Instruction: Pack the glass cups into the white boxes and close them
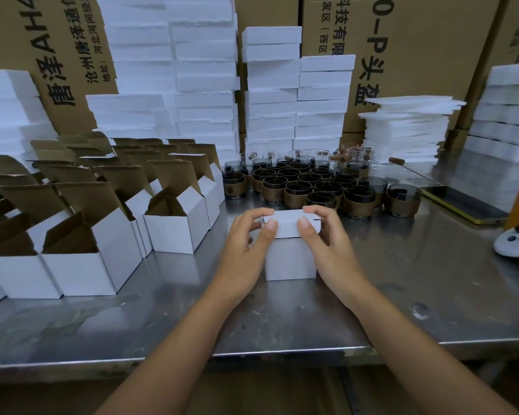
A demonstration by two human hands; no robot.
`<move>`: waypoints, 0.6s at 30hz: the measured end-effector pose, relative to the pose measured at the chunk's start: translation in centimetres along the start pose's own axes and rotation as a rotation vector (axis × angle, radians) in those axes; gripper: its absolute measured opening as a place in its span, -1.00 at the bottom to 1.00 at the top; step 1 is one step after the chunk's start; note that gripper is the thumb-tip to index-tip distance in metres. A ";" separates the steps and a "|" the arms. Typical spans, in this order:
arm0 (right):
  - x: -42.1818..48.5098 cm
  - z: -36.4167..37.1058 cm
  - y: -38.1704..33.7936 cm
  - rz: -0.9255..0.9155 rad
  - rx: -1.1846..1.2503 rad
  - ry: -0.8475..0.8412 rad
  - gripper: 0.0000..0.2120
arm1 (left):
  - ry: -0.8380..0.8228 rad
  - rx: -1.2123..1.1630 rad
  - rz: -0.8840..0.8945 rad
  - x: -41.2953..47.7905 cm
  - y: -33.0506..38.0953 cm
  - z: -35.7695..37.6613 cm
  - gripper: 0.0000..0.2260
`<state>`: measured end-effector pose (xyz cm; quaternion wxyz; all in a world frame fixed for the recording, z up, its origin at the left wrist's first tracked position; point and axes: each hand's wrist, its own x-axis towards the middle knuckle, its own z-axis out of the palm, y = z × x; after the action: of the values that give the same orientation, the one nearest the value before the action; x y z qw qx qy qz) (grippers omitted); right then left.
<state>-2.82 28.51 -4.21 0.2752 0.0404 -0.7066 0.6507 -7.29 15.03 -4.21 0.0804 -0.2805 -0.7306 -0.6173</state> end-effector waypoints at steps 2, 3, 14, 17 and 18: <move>0.1 0.0 0.1 -0.010 0.001 -0.006 -0.67 | 0.011 0.021 0.003 0.0 0.1 0.0 -0.72; 0.2 0.0 0.2 -0.016 -0.001 -0.009 -0.67 | 0.015 0.026 0.005 0.1 0.1 0.0 -0.73; 0.2 -0.3 0.7 -0.020 0.017 -0.046 -0.69 | 0.032 0.055 0.027 0.0 0.0 -0.1 -0.86; 0.1 -0.4 1.0 0.004 0.022 -0.053 -0.84 | 0.017 0.033 0.000 0.0 -0.2 -0.1 -0.89; 0.2 -0.5 1.1 0.020 0.035 -0.038 -0.89 | 0.014 0.029 -0.008 0.0 -0.3 -0.2 -0.87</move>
<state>-3.24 29.17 -5.09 0.2544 0.0504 -0.7006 0.6647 -7.48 14.87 -4.41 0.0872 -0.2721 -0.7401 -0.6088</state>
